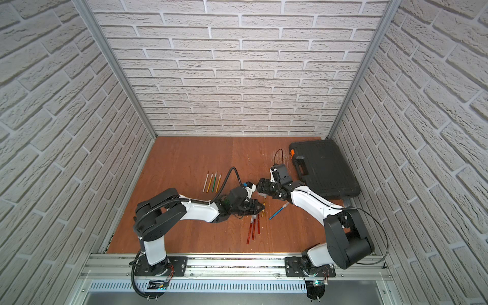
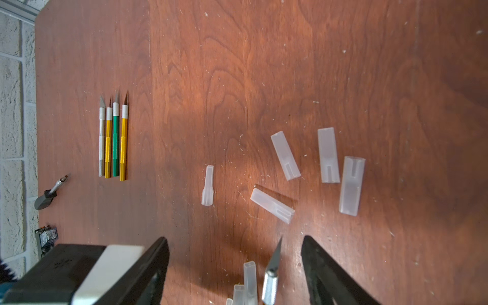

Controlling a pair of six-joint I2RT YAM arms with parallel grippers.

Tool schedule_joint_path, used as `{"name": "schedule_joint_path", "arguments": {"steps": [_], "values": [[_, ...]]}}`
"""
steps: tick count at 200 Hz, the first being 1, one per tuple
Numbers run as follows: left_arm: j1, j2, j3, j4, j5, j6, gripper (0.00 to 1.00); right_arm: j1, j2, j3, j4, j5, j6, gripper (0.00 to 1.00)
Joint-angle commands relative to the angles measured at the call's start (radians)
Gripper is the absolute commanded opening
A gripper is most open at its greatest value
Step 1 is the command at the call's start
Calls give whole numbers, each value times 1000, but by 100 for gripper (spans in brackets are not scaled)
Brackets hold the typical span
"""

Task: Remove protective caps from carving knives
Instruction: Place the protective sleeve at the center of the board, then place the carving knife at the center of the board.

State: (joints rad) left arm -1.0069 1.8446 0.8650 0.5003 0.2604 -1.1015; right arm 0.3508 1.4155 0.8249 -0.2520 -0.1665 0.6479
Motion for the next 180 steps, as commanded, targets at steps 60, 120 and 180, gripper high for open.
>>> {"name": "schedule_joint_path", "arguments": {"steps": [60, 120, 180], "values": [[76, -239, -93, -314, -45, 118, 0, 6, -160, -10, -72, -43, -104, 78], [250, -376, -103, -569, -77, 247, 0, 19, -231, -14, -177, -129, -205, 77], [373, -300, 14, -766, -139, 419, 0, 57, -230, -27, -195, -108, -221, 76]]}}
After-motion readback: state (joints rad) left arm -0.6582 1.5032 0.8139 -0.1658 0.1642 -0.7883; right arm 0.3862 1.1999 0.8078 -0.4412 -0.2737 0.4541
